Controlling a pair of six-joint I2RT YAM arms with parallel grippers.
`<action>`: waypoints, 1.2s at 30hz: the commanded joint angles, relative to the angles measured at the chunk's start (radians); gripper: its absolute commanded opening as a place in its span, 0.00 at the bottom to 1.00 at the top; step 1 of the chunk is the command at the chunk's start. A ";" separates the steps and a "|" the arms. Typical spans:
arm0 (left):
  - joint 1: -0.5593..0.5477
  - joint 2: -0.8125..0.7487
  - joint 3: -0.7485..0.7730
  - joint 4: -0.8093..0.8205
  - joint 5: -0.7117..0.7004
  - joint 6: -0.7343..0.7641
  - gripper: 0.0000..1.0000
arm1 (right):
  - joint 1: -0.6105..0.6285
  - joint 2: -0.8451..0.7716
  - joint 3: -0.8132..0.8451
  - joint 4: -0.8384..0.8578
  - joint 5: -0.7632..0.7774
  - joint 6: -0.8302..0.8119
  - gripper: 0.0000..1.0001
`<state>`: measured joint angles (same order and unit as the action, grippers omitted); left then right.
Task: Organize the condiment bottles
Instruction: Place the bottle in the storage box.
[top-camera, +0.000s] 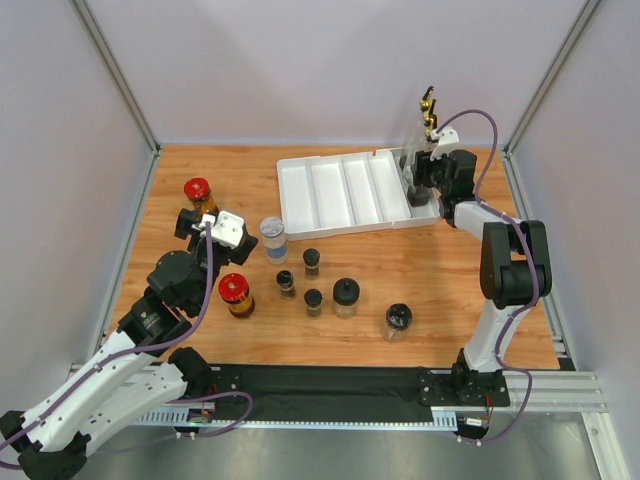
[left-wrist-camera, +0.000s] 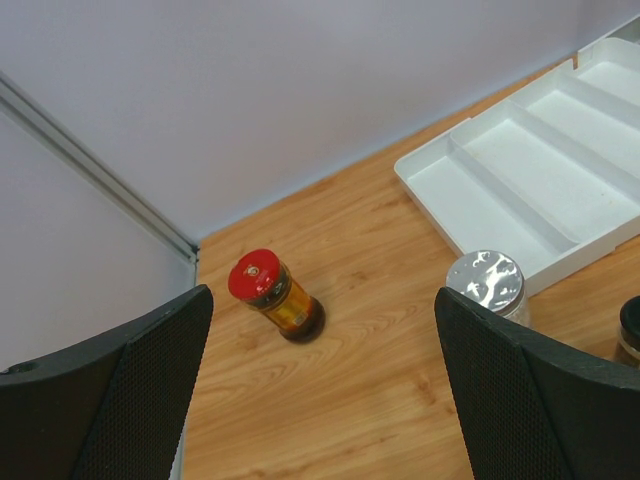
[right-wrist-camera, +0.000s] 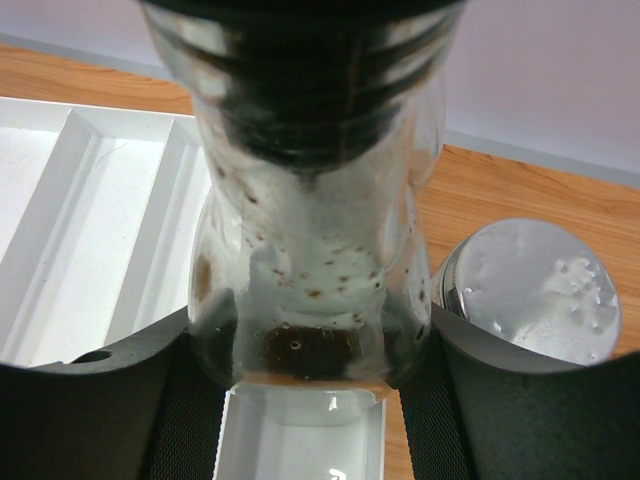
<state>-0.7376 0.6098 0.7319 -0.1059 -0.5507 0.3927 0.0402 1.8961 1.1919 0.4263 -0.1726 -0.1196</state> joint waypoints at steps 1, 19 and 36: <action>0.004 -0.001 -0.002 0.034 0.006 0.011 1.00 | -0.005 -0.014 0.002 0.129 0.012 0.005 0.42; 0.004 -0.012 0.001 0.032 0.014 0.005 1.00 | -0.006 -0.049 -0.037 0.129 0.022 -0.008 0.71; 0.004 -0.030 0.000 0.031 0.020 0.001 1.00 | -0.017 -0.117 -0.095 0.129 0.001 -0.025 0.94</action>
<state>-0.7376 0.5880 0.7319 -0.1062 -0.5323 0.3920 0.0299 1.8328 1.1091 0.4915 -0.1699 -0.1249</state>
